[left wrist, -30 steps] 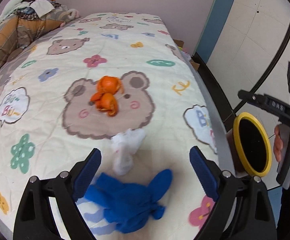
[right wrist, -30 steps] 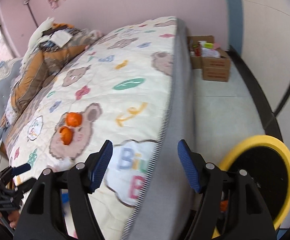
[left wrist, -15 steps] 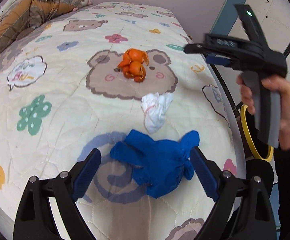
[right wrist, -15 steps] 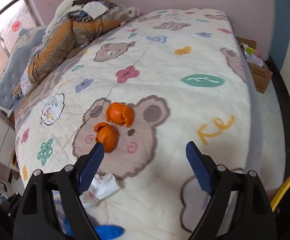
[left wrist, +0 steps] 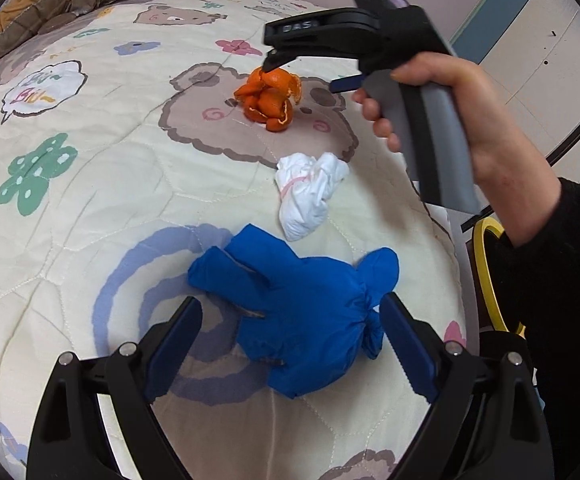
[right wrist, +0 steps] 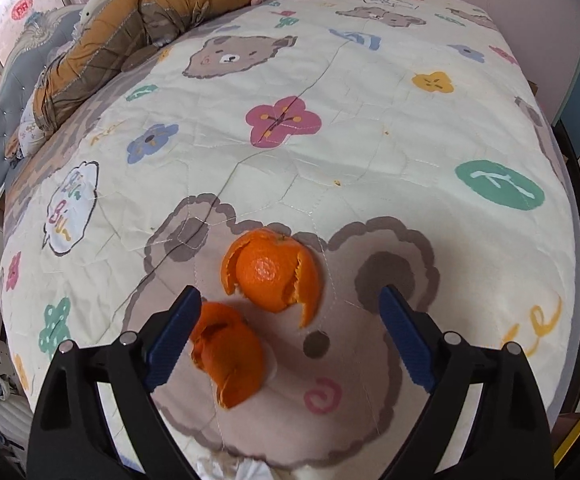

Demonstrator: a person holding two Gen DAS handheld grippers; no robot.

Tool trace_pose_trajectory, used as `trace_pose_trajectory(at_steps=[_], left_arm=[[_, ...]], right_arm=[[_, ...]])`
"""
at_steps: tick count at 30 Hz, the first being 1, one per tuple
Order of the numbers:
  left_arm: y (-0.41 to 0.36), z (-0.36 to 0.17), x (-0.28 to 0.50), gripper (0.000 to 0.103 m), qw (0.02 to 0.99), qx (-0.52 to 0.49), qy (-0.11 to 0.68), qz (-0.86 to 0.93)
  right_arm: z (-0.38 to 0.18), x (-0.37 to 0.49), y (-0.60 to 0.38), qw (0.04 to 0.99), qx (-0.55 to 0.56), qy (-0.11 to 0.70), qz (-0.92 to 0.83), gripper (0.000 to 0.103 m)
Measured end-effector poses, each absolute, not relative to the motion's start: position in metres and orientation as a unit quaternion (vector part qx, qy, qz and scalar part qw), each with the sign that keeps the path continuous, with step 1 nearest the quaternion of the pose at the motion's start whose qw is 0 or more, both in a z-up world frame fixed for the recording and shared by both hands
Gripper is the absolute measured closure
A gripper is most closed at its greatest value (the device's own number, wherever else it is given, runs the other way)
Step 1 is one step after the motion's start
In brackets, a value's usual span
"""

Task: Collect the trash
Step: 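Grasp orange peel with right tool while left tool grasps blue glove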

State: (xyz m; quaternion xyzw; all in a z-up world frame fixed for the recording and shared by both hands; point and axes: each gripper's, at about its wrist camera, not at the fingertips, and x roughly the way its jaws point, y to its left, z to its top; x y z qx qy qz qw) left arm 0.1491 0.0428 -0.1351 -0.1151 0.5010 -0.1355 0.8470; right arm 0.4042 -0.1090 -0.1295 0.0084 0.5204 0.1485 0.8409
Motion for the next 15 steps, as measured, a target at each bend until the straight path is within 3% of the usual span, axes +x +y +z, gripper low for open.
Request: trace_pose_trajectory(at_steps=[4, 6, 7, 11, 15], left_arm=[[0.036, -0.142, 0.146, 0.021, 0.844, -0.128, 0.5, -0.145], [0.03, -0.144, 0.145, 0.03, 0.844, -0.121, 0.5, -0.151], [0.029, -0.144, 0.145, 0.033, 0.844, -0.12, 0.5, -0.152], [0.023, -0.145, 0.144, 0.071, 0.841, -0.124, 0.498, -0.168], [0.017, -0.144, 0.141, 0.083, 0.846, -0.113, 0.491, -0.175]], right_arm=[[-0.143, 0.412, -0.104, 0.835, 0.012, 0.531, 0.144, 0.017], [-0.15, 0.416, -0.101, 0.833, 0.011, 0.535, 0.143, 0.02], [-0.152, 0.417, -0.1, 0.833, 0.01, 0.534, 0.141, 0.024], [-0.155, 0.418, -0.099, 0.834, 0.019, 0.533, 0.144, 0.041], [-0.156, 0.415, -0.094, 0.836, 0.011, 0.528, 0.149, 0.064]])
